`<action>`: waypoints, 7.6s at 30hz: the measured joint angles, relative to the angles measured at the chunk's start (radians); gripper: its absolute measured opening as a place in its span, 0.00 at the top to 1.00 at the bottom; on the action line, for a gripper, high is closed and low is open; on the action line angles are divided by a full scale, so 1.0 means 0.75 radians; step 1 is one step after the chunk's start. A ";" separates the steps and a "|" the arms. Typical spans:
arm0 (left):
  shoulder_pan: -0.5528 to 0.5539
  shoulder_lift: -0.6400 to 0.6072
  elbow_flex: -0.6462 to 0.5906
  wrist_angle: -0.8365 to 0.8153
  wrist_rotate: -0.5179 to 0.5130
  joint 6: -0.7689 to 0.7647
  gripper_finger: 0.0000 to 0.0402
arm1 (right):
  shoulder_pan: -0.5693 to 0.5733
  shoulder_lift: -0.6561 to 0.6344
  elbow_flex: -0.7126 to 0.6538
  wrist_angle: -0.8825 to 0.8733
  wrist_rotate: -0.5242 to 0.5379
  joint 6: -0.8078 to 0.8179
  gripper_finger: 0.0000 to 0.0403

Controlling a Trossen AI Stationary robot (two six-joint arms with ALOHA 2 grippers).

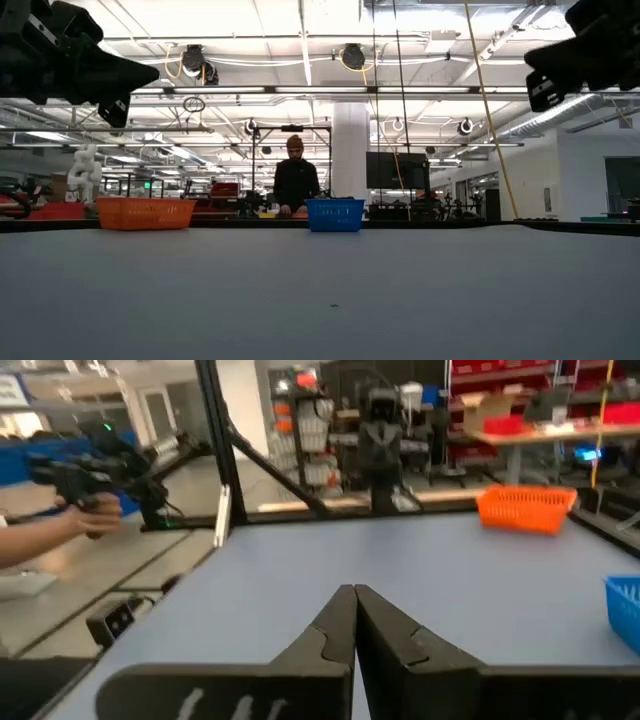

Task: Sort & place blocks by color
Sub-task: Return to Home Position

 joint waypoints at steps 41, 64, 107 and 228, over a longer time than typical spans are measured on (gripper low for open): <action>0.016 -0.261 0.003 -0.286 -0.009 0.176 0.97 | -0.008 0.002 -0.225 0.246 0.055 -0.050 1.00; 0.016 -0.261 0.003 -0.288 -0.009 0.204 0.97 | -0.008 0.010 -0.226 0.223 0.181 -0.040 1.00; 0.016 -0.207 -0.001 -0.237 -0.006 0.206 0.97 | -0.008 0.011 -0.226 0.239 0.184 -0.040 1.00; 0.016 -0.208 0.001 -0.230 -0.006 0.206 0.97 | -0.008 0.011 -0.226 0.240 0.183 -0.040 1.00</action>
